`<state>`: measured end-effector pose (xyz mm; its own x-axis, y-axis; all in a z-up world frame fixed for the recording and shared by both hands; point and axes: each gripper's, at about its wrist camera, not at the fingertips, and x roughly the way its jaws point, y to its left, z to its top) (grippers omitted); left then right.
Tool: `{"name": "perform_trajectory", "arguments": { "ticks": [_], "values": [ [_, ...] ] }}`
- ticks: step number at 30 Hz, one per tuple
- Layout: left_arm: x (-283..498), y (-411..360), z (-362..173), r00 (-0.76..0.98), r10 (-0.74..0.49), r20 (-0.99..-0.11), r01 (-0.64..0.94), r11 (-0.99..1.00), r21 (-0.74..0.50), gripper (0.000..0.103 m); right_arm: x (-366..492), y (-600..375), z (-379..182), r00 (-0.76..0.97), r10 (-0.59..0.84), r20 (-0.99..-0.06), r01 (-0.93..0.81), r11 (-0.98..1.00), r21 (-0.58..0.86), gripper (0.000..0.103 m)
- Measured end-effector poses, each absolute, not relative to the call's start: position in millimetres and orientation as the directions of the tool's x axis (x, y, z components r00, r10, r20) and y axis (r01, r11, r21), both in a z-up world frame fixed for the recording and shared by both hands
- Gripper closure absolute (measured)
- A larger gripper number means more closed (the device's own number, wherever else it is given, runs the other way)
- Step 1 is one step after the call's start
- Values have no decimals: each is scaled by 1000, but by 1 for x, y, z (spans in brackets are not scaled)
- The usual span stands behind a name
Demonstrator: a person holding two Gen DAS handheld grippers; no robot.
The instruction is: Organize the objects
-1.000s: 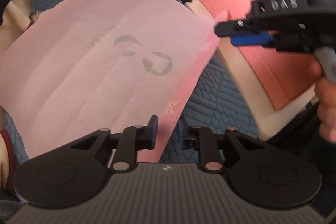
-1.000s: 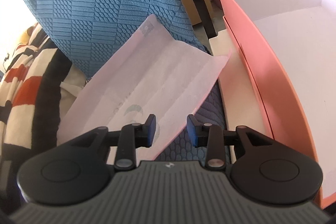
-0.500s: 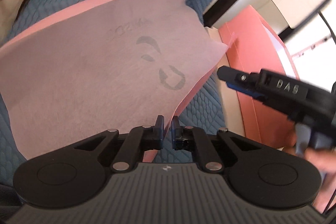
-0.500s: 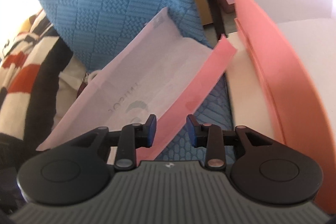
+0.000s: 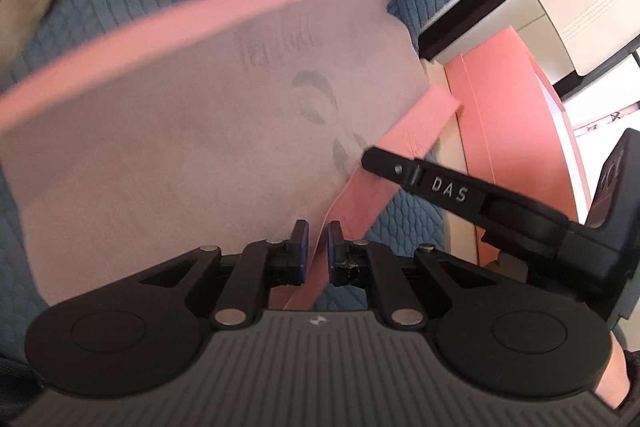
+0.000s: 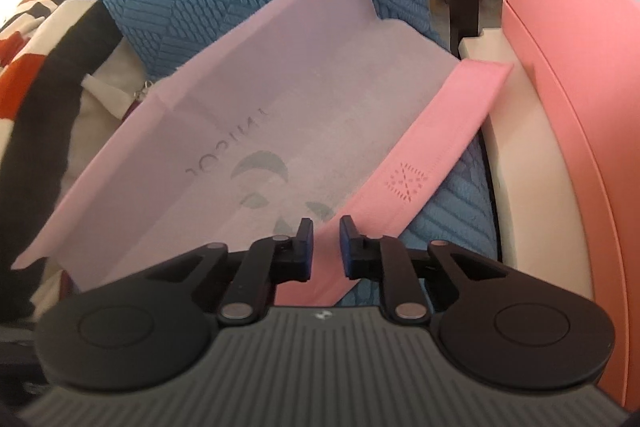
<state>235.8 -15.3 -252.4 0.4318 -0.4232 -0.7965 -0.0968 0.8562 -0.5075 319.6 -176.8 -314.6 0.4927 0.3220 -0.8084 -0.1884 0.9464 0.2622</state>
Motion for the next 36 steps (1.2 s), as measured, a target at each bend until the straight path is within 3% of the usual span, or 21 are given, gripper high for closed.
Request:
{"name": "perform_trajectory", "arguments": {
  "ticks": [5,11,18,24,28,31,36],
  "values": [
    [224,-17,-228,506,-365,-782,-36,897,-441,91,320,-179,-316,487,331,-808,-187,943,274,89],
    [220,-22,-219,539,-406,-738,15,881,-473,92,322,-181,-317,483,343,-806,-173,939,297,89],
    [230,-40,-240,472,-357,-806,12,917,-399,92,325,-188,-319,473,368,-800,-152,929,337,89],
    [230,-43,-251,440,-316,-840,9,937,-348,92,328,-190,-314,497,322,-805,-147,946,288,86],
    [229,-41,-252,440,-317,-840,8,937,-349,92,335,-202,-311,522,286,-804,-95,956,278,76],
    [229,-41,-251,440,-318,-840,4,936,-352,92,340,-211,-309,547,239,-802,-50,966,253,59],
    [230,-39,-250,437,-326,-838,-12,930,-368,92,344,-227,-311,546,243,-802,23,952,304,57]
  ]
}}
